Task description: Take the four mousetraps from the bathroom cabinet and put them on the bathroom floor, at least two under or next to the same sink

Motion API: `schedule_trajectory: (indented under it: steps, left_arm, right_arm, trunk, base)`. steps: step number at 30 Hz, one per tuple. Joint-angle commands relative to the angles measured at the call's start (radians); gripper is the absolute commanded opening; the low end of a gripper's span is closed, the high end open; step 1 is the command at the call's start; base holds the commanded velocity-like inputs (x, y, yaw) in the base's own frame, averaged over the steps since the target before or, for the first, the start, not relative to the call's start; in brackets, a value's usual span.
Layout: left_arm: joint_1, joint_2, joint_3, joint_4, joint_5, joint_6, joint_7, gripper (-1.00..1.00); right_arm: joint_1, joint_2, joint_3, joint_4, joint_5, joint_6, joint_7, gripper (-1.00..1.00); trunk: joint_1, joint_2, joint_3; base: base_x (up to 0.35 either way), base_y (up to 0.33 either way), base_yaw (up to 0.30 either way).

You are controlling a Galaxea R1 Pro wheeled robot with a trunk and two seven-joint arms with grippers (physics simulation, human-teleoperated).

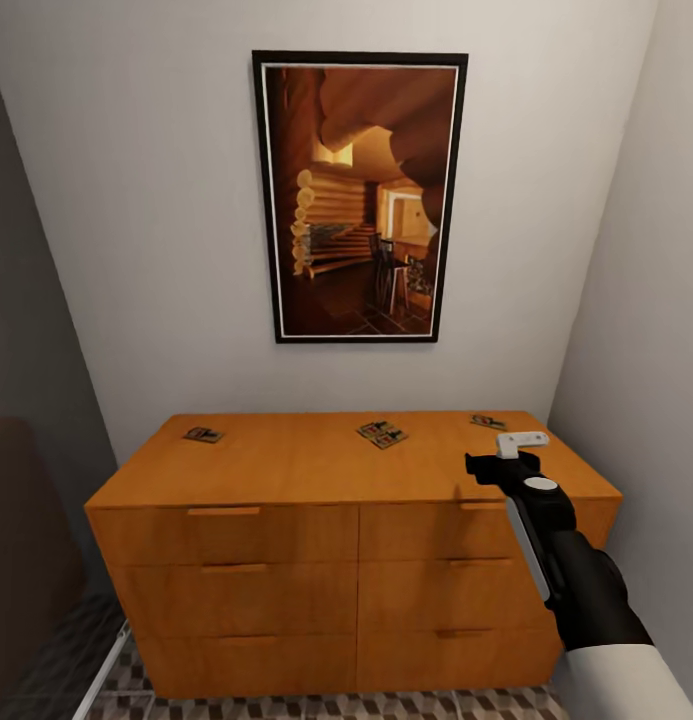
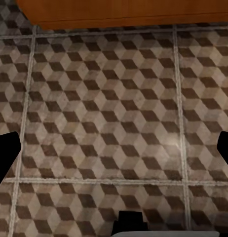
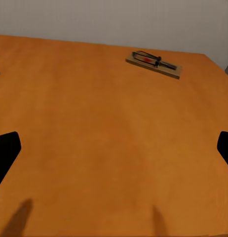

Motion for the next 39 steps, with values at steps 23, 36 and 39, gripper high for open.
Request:
schedule_trajectory:
  steps: [23,36,39]
  left_arm:
    - [0.0,0.0,0.001,0.008,-0.002,-0.001,0.003,1.0]
    - [0.0,0.0,-0.001,0.009,-0.004,-0.002,0.003,1.0]
    - [0.0,0.0,-0.001,0.009,-0.004,-0.002,0.003,1.0]
  right_arm:
    - [-0.001,-0.054,0.003,-0.001,0.005,0.003,0.025,1.0]
    - [-0.001,-0.055,0.005,0.0,0.004,0.003,0.026,1.0]
    - [-0.001,-0.055,0.005,0.0,0.004,0.003,0.026,1.0]
  trunk:
    - [0.0,0.0,-0.001]
    - [0.0,0.0,-0.001]
    - [0.0,0.0,-0.001]
  base:
    - [0.007,0.0,0.0]
    - [0.027,-0.049,0.0]
    - [0.077,-0.117,0.0]
